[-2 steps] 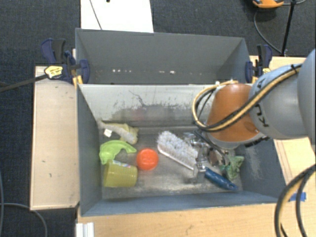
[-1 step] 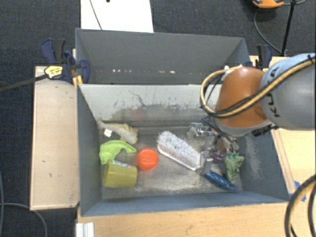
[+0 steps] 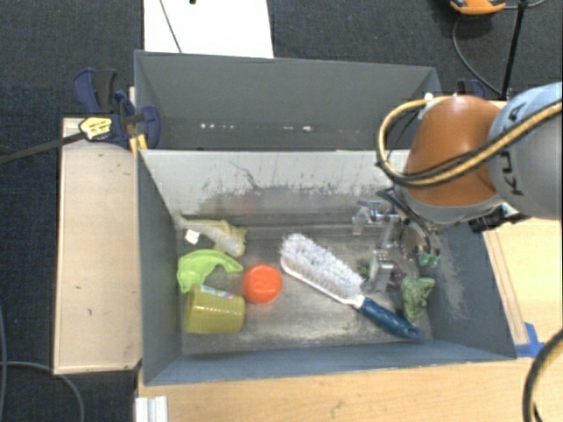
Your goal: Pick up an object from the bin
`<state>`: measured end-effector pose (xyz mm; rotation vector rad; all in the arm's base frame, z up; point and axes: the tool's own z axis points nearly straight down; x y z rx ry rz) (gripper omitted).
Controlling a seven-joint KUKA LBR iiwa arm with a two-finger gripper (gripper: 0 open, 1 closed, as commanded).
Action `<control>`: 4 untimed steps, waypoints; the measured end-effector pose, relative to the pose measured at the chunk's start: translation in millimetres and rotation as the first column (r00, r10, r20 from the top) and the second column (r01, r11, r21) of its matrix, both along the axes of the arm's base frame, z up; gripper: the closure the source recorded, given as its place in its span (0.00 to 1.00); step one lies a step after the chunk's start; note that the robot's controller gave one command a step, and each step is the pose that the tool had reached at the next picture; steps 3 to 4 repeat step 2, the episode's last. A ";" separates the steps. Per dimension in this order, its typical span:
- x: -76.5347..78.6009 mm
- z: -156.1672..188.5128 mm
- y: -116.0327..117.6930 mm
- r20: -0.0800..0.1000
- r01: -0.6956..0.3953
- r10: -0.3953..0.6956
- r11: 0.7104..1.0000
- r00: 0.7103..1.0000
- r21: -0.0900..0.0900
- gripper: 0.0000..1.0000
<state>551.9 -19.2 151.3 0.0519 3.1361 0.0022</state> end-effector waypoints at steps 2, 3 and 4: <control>-41.1 -51.3 -16.3 -0.006 -0.014 0.014 1.000 1.000 0.000 0.00; -41.1 -51.3 -16.3 -0.006 -0.014 0.014 1.000 1.000 0.000 0.00; -41.1 -51.3 -16.3 -0.006 -0.014 0.014 1.000 1.000 0.000 0.00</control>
Offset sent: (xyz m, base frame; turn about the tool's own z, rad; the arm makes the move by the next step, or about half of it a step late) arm -0.0495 -0.0063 -0.0813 0.0932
